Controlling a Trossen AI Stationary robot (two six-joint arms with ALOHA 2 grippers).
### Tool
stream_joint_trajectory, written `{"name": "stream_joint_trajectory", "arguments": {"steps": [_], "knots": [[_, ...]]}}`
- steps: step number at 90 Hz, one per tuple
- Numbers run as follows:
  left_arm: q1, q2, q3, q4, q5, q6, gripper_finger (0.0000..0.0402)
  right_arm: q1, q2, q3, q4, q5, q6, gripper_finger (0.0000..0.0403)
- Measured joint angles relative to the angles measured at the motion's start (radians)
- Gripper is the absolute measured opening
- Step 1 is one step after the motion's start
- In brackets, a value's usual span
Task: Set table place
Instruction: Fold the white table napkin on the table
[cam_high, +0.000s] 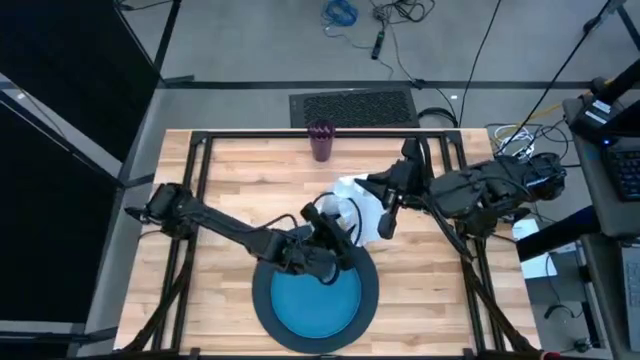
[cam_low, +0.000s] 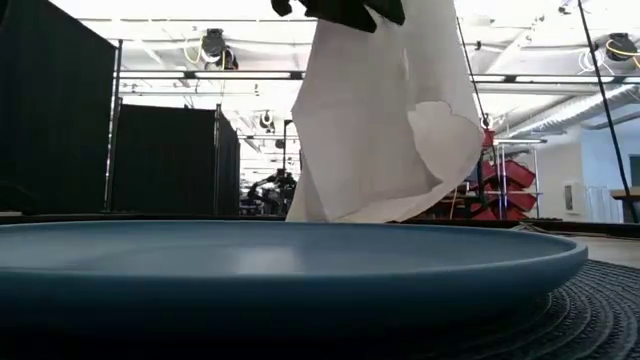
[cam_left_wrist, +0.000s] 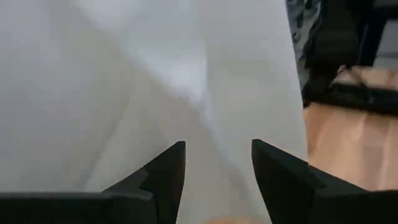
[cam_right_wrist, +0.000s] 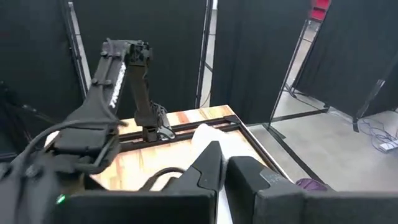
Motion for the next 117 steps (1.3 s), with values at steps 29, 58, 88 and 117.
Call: {"name": "stream_joint_trajectory", "arguments": {"steps": [29, 58, 88, 117], "knots": [[0.03, 0.0, 0.0, -0.004, 0.012, 0.013, 0.0116, 0.0, 0.0, 0.0, 0.0, 0.0, -0.022, 0.0], [-0.023, -0.015, 0.0, -0.009, -0.045, 0.211, 0.0001, 0.0, 0.0, 0.0, -0.008, 0.0, -0.025, 0.0], [-0.206, -0.187, 0.0, -0.199, -0.356, 0.292, 0.0, 0.0, -0.001, 0.0, -0.044, 0.027, 0.009, 0.0], [-0.341, -0.449, 0.0, -0.304, -0.475, 0.327, 0.0, 0.031, 0.029, -0.001, -0.023, 0.031, 0.04, 0.0]]}}
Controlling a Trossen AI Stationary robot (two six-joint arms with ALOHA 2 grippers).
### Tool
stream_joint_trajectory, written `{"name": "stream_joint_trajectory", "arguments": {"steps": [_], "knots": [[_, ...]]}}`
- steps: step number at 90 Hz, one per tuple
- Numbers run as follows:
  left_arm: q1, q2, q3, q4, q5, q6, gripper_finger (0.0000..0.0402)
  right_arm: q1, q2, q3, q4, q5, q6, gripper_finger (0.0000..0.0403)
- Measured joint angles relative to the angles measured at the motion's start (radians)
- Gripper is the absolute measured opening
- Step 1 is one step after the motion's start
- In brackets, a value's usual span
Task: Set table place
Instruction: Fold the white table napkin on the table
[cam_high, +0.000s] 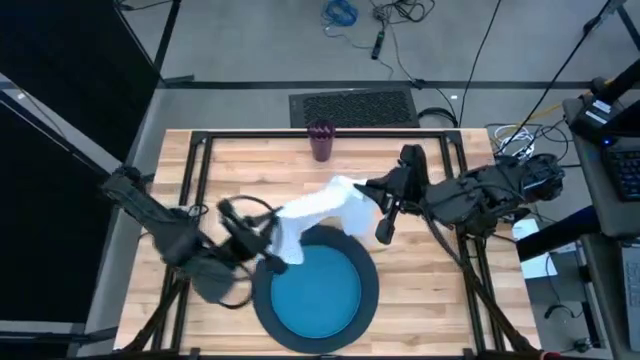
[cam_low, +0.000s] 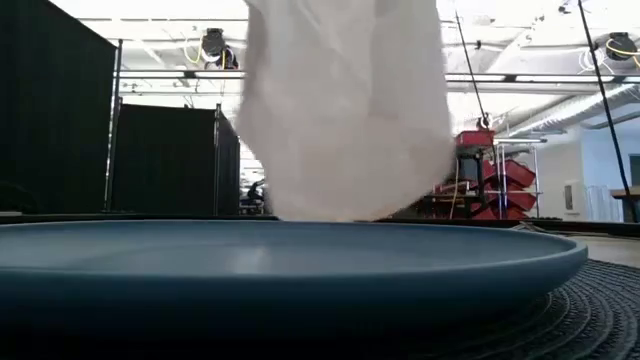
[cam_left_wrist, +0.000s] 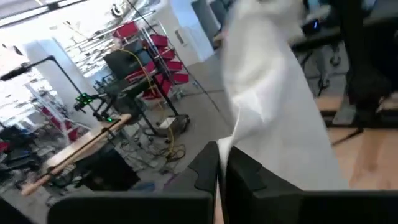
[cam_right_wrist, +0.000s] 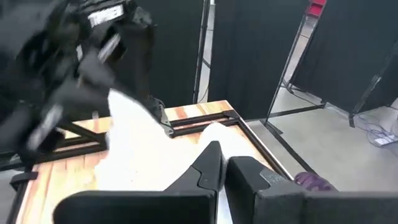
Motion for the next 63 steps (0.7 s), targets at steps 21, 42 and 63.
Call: {"name": "stream_joint_trajectory", "arguments": {"steps": [21, 42, 63], "knots": [[-0.079, -0.14, 0.0, -0.001, -0.013, 0.095, 0.0, 0.04, 0.085, -0.023, 0.129, -0.001, -0.017, 0.0], [-0.2, -0.216, 0.0, 0.0, -0.013, 0.089, 0.0, 0.092, 0.123, -0.023, 0.229, 0.008, -0.069, 0.0], [-0.327, -0.255, 0.0, -0.026, 0.027, -0.077, 0.0, 0.133, 0.123, -0.023, 0.227, 0.071, -0.055, 0.0]]}}
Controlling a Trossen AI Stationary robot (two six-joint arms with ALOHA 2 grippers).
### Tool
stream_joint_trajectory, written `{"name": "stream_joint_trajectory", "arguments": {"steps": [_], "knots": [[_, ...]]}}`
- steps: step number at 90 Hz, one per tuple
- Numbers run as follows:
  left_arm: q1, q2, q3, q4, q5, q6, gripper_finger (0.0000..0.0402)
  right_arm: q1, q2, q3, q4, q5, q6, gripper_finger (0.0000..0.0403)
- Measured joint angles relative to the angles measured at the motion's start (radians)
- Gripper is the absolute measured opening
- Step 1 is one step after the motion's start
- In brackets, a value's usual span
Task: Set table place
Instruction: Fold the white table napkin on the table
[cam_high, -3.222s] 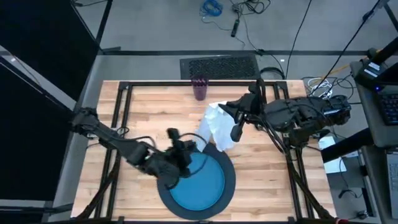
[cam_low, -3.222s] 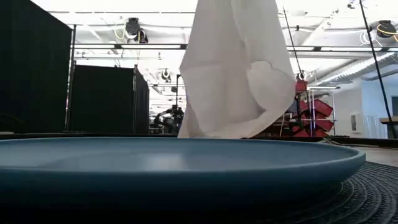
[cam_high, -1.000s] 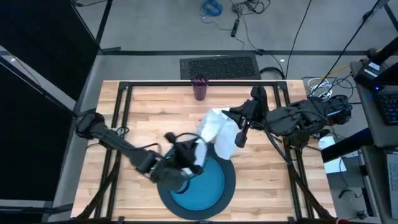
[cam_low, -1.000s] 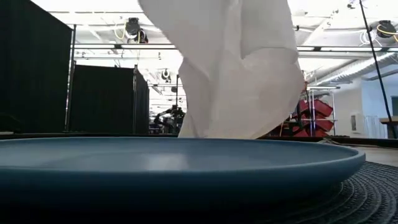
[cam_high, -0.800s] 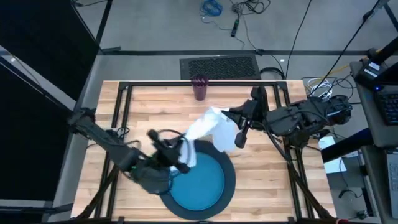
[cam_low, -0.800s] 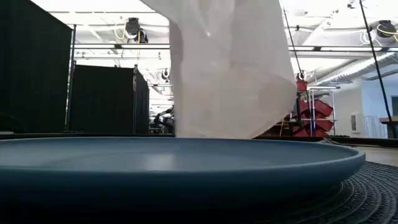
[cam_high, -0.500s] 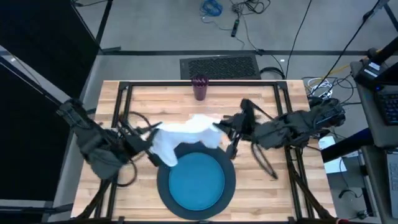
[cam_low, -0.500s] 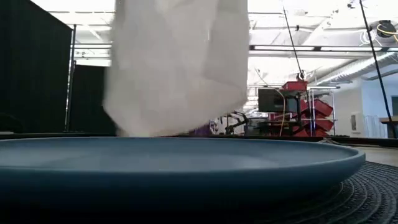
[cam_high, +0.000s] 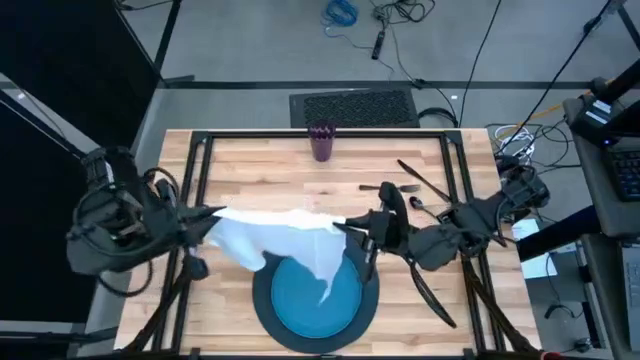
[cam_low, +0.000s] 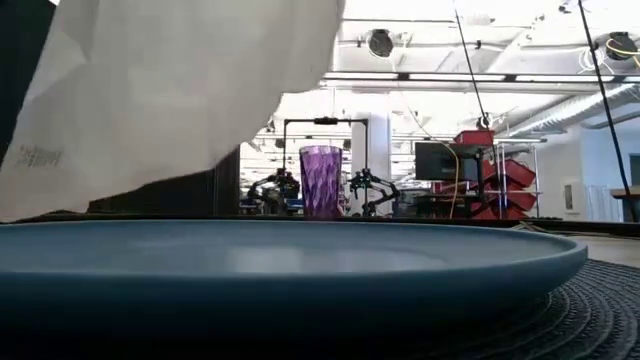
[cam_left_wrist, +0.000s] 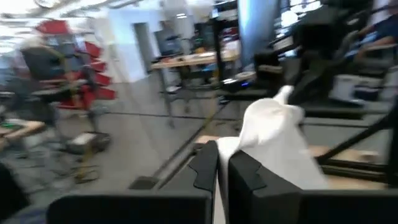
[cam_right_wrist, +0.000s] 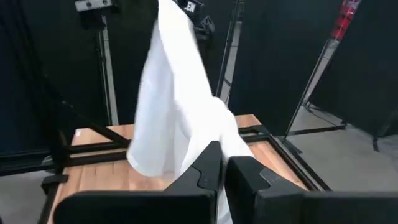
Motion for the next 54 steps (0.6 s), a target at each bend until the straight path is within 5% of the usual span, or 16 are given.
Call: {"name": "stream_joint_trajectory", "arguments": {"steps": [13, 33, 54], "knots": [[-0.046, -0.005, 0.0, -0.191, 0.07, -0.241, 0.0, 0.002, 0.0, 0.0, -0.046, 0.001, 0.046, 0.0], [0.071, 0.009, -0.015, -1.007, 0.344, -1.08, 0.0, -0.034, 0.005, 0.0, -0.189, 0.039, 0.126, 0.0], [0.221, 0.025, -0.061, -1.125, 0.396, -1.028, 0.0, -0.135, 0.038, 0.0, -0.313, 0.054, 0.177, 0.0]]}}
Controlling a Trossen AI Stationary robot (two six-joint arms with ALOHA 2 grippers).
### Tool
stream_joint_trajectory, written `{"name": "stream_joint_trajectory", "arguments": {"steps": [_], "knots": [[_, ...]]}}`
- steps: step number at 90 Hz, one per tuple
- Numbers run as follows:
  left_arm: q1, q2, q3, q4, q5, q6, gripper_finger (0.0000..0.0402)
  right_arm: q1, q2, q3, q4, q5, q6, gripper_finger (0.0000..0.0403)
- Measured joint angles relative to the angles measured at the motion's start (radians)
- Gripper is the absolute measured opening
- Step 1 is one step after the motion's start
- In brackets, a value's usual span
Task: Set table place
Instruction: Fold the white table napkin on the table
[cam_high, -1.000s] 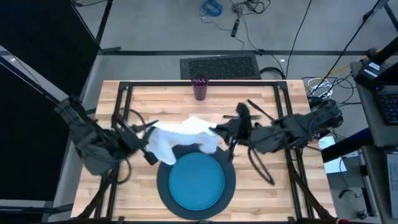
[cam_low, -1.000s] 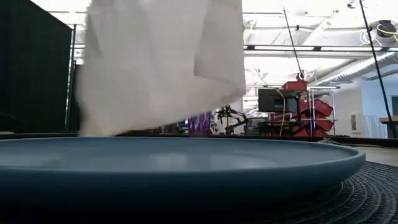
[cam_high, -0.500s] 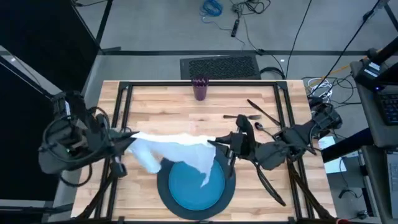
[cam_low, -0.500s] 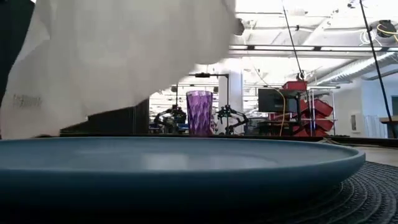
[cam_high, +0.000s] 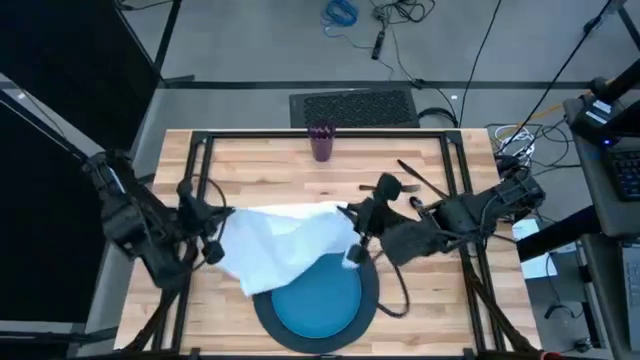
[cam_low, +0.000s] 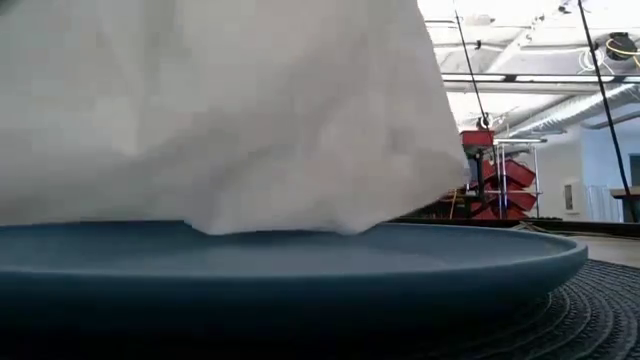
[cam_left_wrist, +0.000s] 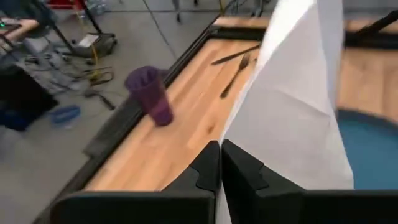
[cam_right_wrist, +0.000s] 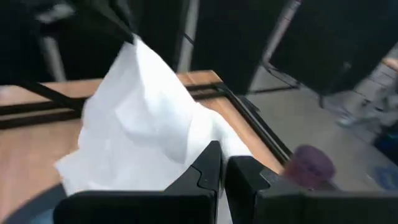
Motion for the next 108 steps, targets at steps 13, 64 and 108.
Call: {"name": "stream_joint_trajectory", "arguments": {"steps": [13, 64, 108], "knots": [[0.087, 0.002, -0.031, 0.025, 0.023, 0.101, 0.0, -0.05, 0.019, -0.002, -0.016, -0.029, -0.009, 0.0], [0.303, 0.003, -0.191, 0.306, 0.105, 0.437, 0.0, -0.107, 0.014, -0.002, -0.154, -0.034, 0.021, 0.0], [0.551, 0.005, -0.342, 0.738, 0.227, 0.817, 0.0, -0.296, 0.013, -0.177, -0.181, -0.063, -0.051, 0.0]]}}
